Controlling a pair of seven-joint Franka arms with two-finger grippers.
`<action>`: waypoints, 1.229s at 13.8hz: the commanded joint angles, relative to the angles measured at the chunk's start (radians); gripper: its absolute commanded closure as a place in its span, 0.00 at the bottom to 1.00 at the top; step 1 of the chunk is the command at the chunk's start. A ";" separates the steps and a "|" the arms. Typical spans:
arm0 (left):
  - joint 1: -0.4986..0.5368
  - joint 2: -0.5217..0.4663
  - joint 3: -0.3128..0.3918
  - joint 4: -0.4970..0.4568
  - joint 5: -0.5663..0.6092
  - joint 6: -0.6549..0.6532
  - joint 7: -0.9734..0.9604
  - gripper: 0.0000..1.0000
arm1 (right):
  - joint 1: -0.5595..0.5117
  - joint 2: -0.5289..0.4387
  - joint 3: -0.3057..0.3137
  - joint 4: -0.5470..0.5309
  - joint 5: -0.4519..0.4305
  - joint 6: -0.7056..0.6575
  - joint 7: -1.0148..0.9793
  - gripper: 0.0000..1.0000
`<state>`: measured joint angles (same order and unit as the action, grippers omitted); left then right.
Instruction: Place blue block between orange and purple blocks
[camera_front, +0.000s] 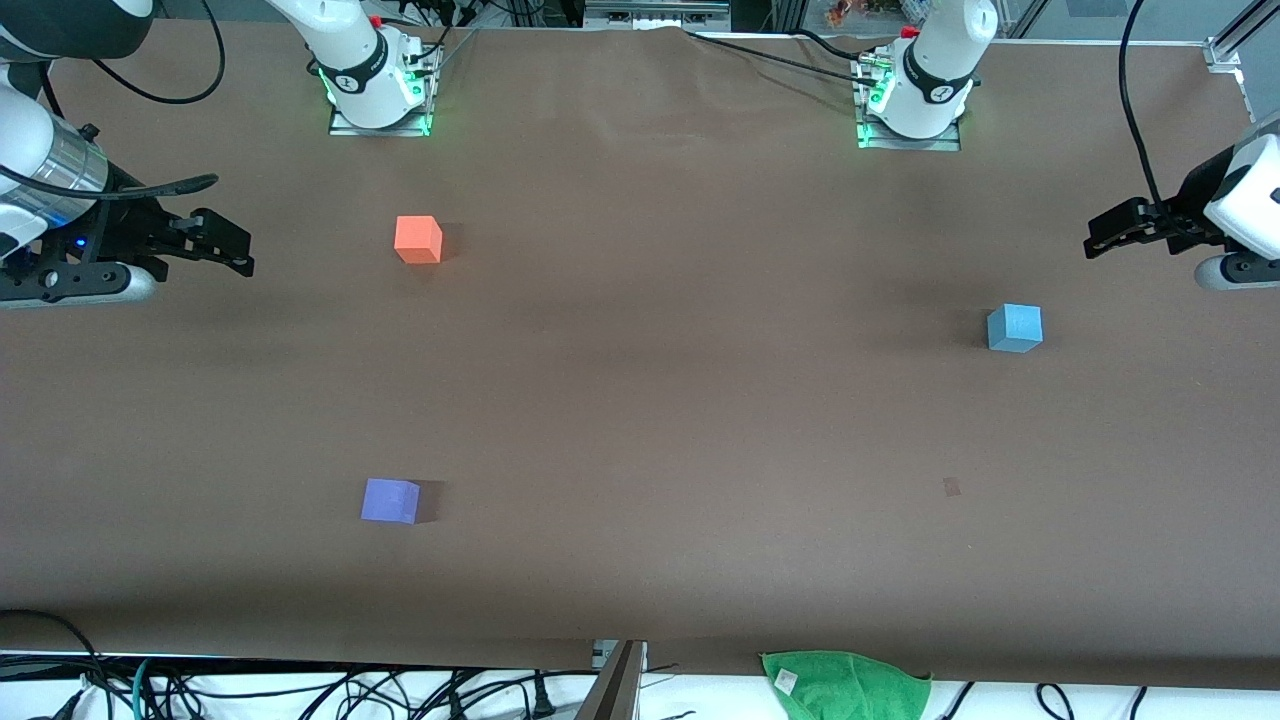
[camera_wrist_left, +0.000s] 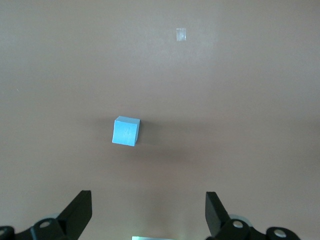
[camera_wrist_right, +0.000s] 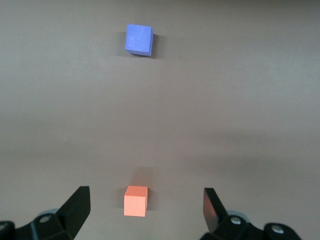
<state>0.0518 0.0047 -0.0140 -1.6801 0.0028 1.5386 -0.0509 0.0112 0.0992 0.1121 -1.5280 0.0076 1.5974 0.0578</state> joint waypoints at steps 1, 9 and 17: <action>0.023 0.035 0.002 -0.010 -0.014 -0.011 0.031 0.00 | -0.008 0.002 0.004 0.020 0.003 -0.004 -0.007 0.00; 0.131 0.182 0.000 -0.333 -0.001 0.456 0.240 0.00 | -0.008 0.002 0.006 0.020 0.003 0.000 -0.006 0.00; 0.132 0.268 -0.006 -0.567 0.155 0.831 0.253 0.00 | -0.008 0.002 0.004 0.020 0.003 0.000 -0.006 0.00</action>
<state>0.1801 0.2668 -0.0193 -2.1827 0.1380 2.2696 0.1835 0.0112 0.0990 0.1122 -1.5242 0.0077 1.6004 0.0578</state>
